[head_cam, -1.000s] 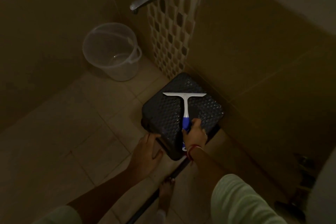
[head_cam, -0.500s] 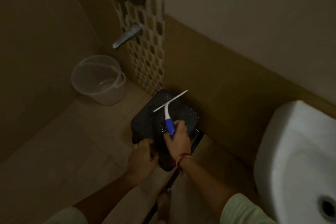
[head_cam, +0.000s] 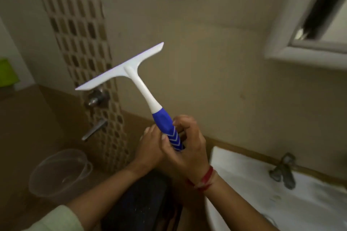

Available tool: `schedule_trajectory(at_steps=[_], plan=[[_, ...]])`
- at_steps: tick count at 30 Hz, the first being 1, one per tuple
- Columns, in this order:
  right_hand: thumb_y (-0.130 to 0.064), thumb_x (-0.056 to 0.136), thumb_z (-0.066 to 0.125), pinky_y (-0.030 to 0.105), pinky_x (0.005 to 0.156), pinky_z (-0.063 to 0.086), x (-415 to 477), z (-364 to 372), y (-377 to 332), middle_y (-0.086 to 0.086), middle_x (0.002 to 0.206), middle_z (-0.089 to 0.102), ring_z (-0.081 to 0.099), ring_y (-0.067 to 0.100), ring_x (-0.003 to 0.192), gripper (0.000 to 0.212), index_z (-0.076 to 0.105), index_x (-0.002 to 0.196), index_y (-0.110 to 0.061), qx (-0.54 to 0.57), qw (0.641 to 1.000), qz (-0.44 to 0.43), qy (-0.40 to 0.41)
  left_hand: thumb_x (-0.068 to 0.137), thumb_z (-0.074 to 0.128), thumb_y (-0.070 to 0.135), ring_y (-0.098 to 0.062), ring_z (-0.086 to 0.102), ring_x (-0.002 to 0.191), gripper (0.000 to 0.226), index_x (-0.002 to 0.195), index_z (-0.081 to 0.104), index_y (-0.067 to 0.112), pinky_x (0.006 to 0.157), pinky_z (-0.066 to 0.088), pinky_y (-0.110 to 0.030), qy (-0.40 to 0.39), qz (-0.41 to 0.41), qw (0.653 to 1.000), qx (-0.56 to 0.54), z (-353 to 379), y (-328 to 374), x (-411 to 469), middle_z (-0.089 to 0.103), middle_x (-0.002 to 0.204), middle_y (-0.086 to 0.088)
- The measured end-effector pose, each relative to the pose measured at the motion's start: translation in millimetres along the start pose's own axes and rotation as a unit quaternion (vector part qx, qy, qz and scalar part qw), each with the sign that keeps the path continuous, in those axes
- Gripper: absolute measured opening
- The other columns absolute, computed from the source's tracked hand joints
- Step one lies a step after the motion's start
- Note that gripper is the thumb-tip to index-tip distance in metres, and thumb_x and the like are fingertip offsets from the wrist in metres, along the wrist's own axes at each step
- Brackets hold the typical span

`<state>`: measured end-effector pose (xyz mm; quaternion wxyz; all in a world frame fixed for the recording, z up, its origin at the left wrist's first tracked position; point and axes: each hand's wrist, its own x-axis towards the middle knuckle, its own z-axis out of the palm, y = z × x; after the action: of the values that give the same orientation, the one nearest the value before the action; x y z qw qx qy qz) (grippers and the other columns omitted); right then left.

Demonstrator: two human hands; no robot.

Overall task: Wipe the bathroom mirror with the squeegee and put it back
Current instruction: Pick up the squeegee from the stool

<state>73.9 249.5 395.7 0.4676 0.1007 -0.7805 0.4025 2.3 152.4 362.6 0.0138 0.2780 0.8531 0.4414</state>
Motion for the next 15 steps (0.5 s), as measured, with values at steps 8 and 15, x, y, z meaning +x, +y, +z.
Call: schedule_trajectory(at_steps=[8, 15], plan=[[-0.021, 0.080, 0.059, 0.014, 0.055, 0.047, 68, -113, -54, 0.000, 0.105, 0.046, 0.058, 0.015, 0.074, 0.029, 0.041, 0.103, -0.020, -0.065, 0.981, -0.128, 0.134, 0.084, 0.055, 0.025, -0.020, 0.050, 0.104, 0.023, 0.105, 0.049, 0.020, 0.083, 0.045, -0.038, 0.135, 0.255, 0.957, -0.017, -3, 151, 64, 0.052, 0.103, 0.007], [-0.016, 0.086, 0.053, 0.004, 0.056, 0.043, 119, -203, -76, -0.005, 0.111, 0.043, 0.057, -0.004, 0.074, 0.026, 0.042, 0.110, -0.013, -0.103, 0.945, -0.195, 0.241, 0.083, 0.045, 0.038, -0.016, 0.045, 0.106, 0.034, 0.112, 0.048, 0.020, 0.084, 0.041, -0.035, 0.227, 0.396, 0.889, -0.015, -9, 248, 108, 0.056, 0.111, 0.000]])
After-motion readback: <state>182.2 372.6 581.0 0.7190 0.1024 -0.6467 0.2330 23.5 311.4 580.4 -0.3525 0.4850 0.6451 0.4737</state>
